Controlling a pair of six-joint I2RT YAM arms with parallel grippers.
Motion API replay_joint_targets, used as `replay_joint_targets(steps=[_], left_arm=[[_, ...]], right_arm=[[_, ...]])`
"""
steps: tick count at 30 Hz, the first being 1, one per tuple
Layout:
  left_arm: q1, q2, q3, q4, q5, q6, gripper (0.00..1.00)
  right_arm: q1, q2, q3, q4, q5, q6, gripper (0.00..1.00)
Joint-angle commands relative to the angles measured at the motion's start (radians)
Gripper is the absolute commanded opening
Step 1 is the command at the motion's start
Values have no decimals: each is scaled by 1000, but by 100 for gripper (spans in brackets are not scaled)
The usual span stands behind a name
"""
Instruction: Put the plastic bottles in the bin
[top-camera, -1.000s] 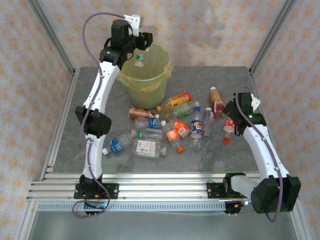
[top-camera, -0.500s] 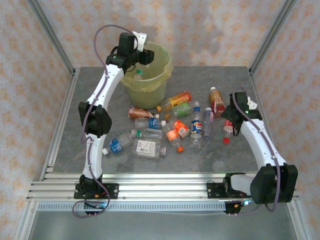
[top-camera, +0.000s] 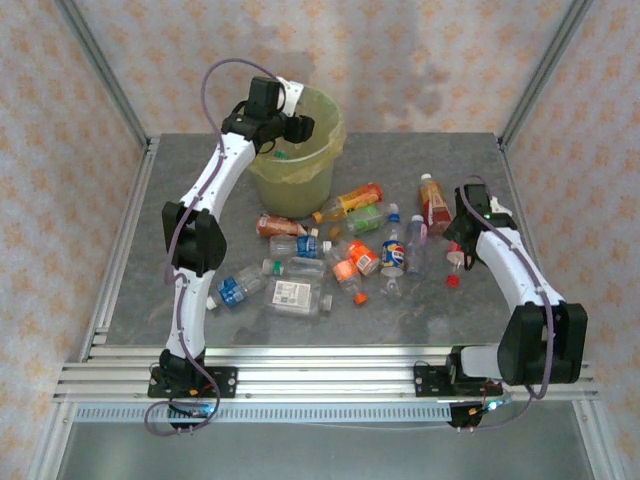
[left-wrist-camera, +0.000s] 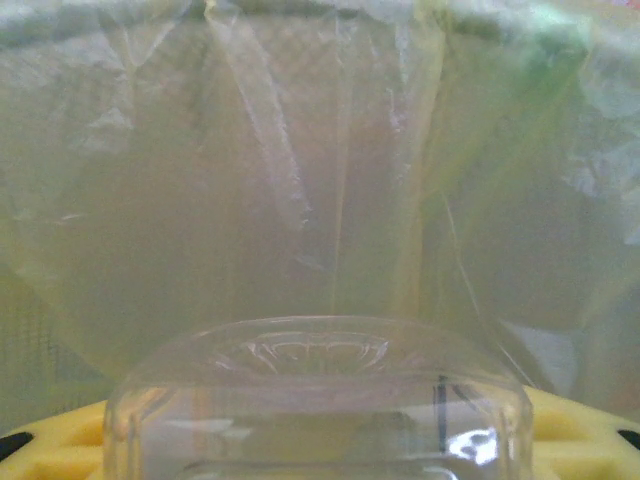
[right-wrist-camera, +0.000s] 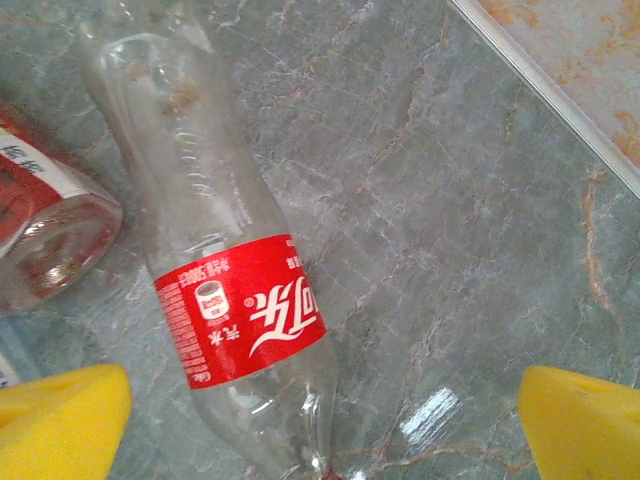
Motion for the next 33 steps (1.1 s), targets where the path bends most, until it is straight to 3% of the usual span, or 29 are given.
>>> replay_joint_targets(steps=[1,5,14,26,33], left_arm=[[3,-25,10,0,-26,20,62],[2,-25,24,-4,-39,20,69],[2,-39,66,-22,-47,11,100],[2,-179,70,-66,-148,-55,100],[2,-339,-72,-35,-204,-125,100]], right_arm=[[-7,28,47,-26,46,-3,99],[-11,62,68,-32,51,-9,99],[-26,97,97,-53,53,-25,99],[-37,195,80,11,-79,-71,99],[-40,276,103,24,-98,-66,99]])
